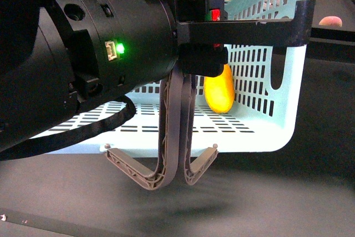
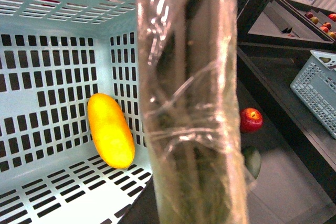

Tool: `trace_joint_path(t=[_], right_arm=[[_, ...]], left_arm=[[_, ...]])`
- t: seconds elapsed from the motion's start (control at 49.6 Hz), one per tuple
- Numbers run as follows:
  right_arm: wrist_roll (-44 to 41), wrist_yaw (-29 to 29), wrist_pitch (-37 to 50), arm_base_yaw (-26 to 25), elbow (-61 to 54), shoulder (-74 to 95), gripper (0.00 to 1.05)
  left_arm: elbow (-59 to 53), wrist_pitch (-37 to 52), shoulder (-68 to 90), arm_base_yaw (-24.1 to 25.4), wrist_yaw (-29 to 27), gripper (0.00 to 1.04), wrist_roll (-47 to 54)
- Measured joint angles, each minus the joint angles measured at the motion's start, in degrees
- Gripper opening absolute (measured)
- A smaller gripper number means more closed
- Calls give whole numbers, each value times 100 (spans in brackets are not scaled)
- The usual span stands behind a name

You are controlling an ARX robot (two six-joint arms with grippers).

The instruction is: Pick mango with right arm and hold basket with left

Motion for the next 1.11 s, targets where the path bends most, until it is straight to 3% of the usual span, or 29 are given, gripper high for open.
trace_joint_path(t=[0.242, 0.403, 0.745, 0.846, 0.907, 1.108], right_arm=[[245, 616, -1598, -68, -605, -2092, 97], [153, 1462, -2623, 431, -730, -3501, 97], [85, 1545, -2708, 564, -774, -3683, 97], [-345, 732, -1910, 271, -1154, -3950, 83], [-592, 334, -1742, 22, -1386, -4164, 69], [-769, -146, -1749, -463, -1753, -4524, 32]], left_arm=[[0, 0, 0, 0, 17, 8, -2], [0, 0, 0, -7, 22, 8, -4], [0, 0, 0, -4, 7, 8, -4], [0, 0, 0, -7, 11, 8, 4], [0, 0, 0, -7, 17, 8, -7], [0, 0, 0, -7, 17, 8, 2]])
